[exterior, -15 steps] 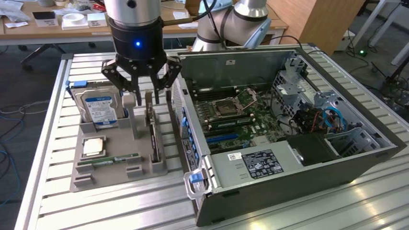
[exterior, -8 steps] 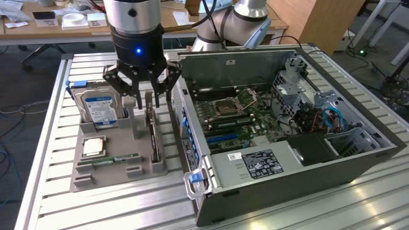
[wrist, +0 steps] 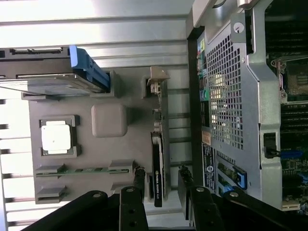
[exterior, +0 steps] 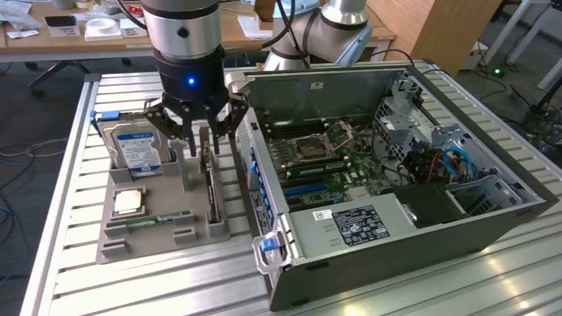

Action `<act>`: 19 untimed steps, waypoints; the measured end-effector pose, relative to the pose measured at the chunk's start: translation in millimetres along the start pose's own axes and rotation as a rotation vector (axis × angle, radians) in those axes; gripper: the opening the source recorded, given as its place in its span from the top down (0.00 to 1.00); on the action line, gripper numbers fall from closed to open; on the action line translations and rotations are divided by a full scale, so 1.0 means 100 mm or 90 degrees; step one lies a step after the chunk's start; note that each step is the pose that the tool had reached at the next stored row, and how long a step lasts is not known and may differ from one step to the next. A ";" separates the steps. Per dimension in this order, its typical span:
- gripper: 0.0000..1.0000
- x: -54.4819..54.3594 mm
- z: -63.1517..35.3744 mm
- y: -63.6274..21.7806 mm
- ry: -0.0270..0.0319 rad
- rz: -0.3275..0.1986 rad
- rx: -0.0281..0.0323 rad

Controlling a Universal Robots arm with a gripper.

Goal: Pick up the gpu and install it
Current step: 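Pick up the gpu and move the gpu toward the slot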

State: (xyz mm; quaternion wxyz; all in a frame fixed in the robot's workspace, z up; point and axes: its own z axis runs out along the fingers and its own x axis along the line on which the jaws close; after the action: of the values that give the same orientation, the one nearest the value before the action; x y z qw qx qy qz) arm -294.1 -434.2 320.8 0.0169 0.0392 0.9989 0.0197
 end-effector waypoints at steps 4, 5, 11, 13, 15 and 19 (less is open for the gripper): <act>0.58 0.00 0.050 -0.002 -0.0003 0.000 -0.0001; 0.58 0.00 0.060 -0.002 -0.0003 0.000 -0.0001; 0.58 0.00 0.103 -0.004 -0.0003 0.000 -0.0001; 0.58 0.01 0.123 -0.005 -0.0003 0.000 0.0000; 0.58 0.01 0.139 -0.006 -0.0002 0.000 0.0000; 0.58 0.01 0.141 -0.006 -0.0002 0.000 0.0000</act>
State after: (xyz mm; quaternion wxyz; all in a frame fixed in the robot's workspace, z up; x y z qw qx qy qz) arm -294.2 -434.2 306.7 0.0170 0.0392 0.9989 0.0197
